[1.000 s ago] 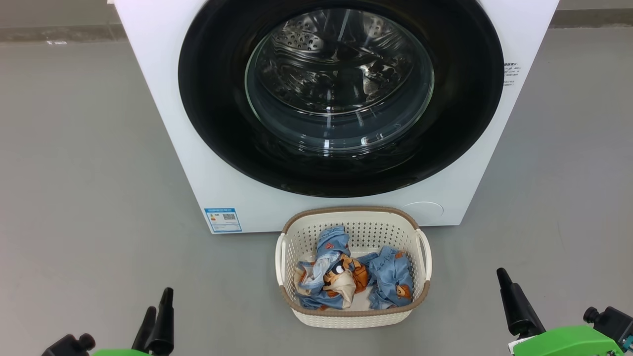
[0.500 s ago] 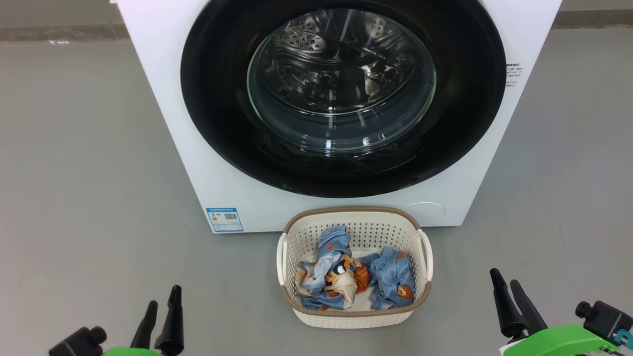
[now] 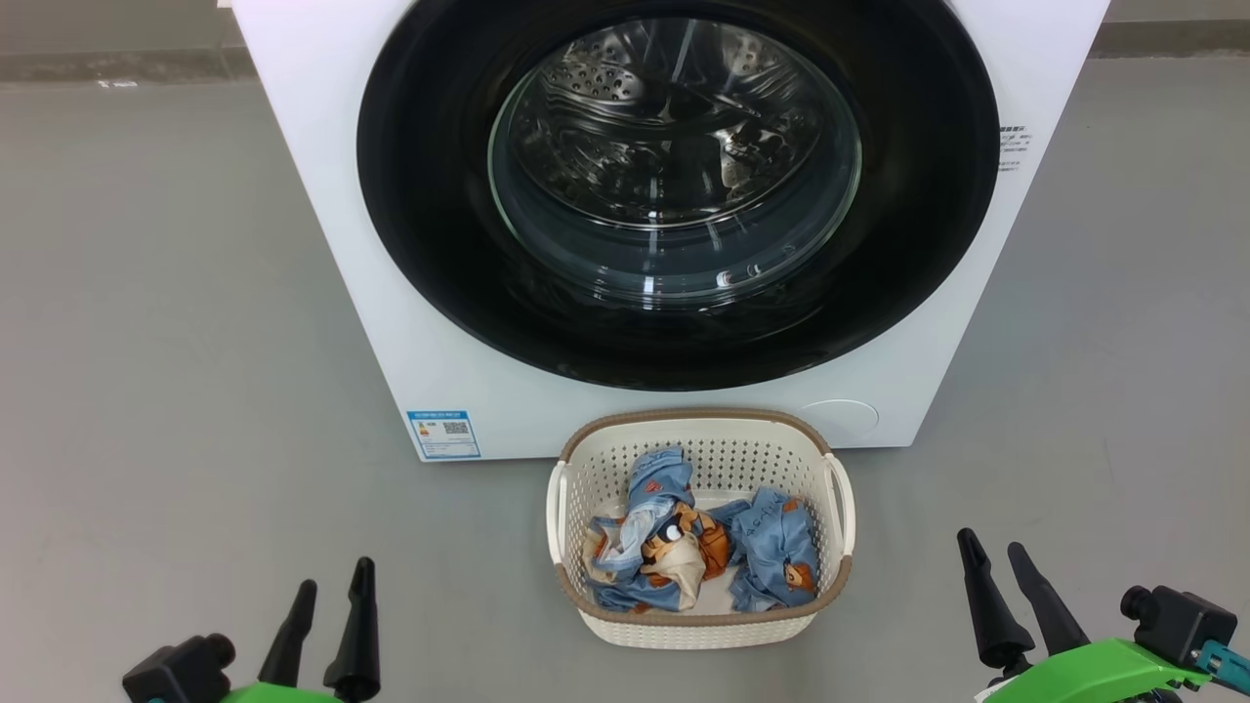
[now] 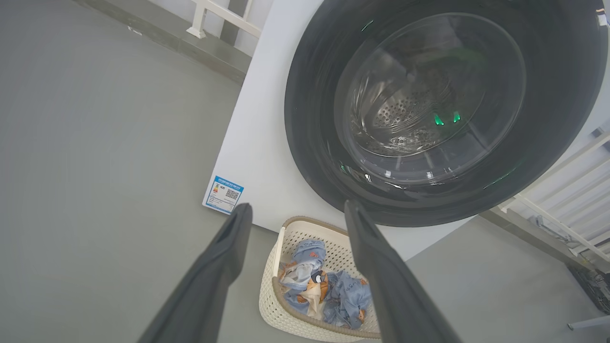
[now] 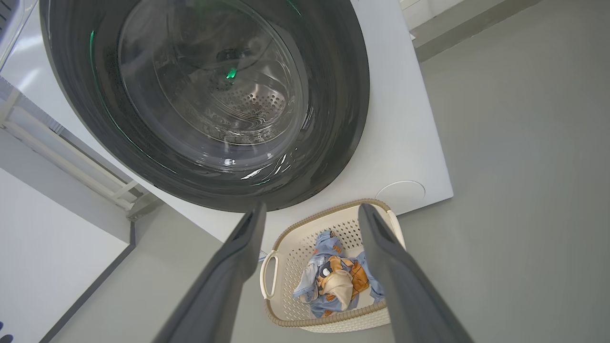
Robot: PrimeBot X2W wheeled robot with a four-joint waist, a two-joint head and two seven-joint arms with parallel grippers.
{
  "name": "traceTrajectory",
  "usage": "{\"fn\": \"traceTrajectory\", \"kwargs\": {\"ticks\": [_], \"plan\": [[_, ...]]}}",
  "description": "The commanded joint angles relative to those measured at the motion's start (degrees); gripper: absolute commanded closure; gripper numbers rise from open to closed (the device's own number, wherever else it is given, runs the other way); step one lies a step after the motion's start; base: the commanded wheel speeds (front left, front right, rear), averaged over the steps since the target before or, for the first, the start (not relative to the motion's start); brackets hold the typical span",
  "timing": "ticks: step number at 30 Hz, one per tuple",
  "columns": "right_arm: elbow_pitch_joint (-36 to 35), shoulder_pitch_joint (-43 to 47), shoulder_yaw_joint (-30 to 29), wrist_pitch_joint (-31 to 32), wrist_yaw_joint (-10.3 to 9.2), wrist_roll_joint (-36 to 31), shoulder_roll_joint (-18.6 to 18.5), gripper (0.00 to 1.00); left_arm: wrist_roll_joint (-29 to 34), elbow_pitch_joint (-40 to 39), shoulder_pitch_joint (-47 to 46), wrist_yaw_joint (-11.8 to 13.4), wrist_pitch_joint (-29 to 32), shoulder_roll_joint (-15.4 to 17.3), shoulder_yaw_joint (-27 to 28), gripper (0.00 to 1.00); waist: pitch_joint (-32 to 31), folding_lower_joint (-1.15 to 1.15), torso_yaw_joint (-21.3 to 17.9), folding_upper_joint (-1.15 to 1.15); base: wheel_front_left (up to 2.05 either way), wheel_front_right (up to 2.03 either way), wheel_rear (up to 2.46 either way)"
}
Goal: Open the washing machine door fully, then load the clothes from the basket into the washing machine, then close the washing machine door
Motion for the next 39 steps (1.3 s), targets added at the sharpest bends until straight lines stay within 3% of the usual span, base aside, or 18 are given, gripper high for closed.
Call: {"fn": "traceTrajectory", "kwargs": {"ticks": [1, 39], "plan": [[-1.8, -1.53, 1.38, -0.92, 0.06, -1.99, -0.98, 0.0, 2.03, -1.77, -1.61, -0.12, -0.92, 1.12, 1.05, 0.0, 0.04, 0.0, 0.04, 0.0, 0.0, 0.0, 0.0], [-3.19, -1.15, 0.92, -6.74, 0.09, -23.32, -1.65, 0.0, 23.85, -2.52, -2.2, -0.18, -6.85, 1.81, -0.68, 0.0, 0.91, 0.0, 0.61, 0.0, 0.0, 0.0, 0.0]]}}
